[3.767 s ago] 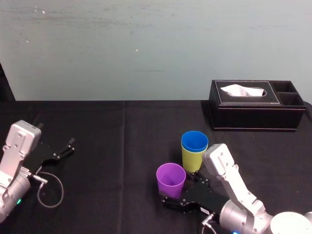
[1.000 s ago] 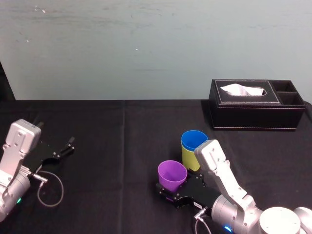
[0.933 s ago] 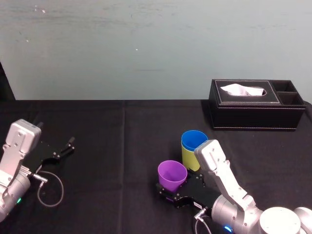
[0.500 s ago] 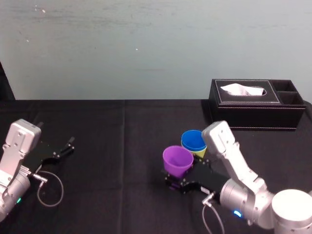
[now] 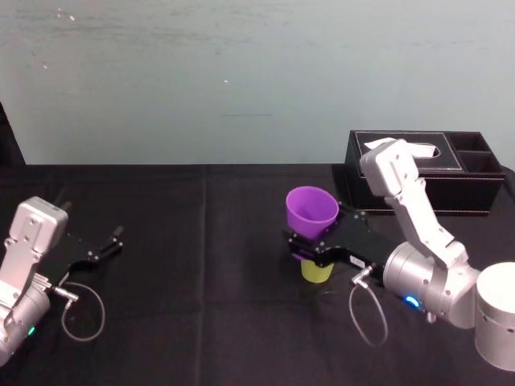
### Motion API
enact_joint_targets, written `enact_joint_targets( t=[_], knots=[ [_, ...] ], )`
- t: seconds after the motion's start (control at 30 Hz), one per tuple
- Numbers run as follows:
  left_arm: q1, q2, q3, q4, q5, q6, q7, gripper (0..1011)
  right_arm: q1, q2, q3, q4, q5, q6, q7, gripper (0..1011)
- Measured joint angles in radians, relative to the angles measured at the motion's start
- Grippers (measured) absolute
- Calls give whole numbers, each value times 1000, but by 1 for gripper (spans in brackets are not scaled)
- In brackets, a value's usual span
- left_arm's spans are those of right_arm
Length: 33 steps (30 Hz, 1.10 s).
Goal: Stack the three plastic cups sequentially using one hand.
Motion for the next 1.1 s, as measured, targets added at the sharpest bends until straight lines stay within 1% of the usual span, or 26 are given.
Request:
enact_joint_targets(
  t=[0.13,0.3,0.6,0.9,1.1],
  knots=[
    [0,0,0,0,0,0,0,1000,16,-2,6,2,4,5,-11,736],
    [0,0,0,0,0,0,0,1000,40,-8,11,19,5,7,-26,736],
    [0,0,0,0,0,0,0,1000,55,-11,27,59,4,2,-42,736],
    [0,0,0,0,0,0,0,1000,60,-18,34,97,-3,-21,-50,736],
    [0,0,0,0,0,0,0,1000,64,-32,31,128,-14,-47,-57,736]
  ],
)
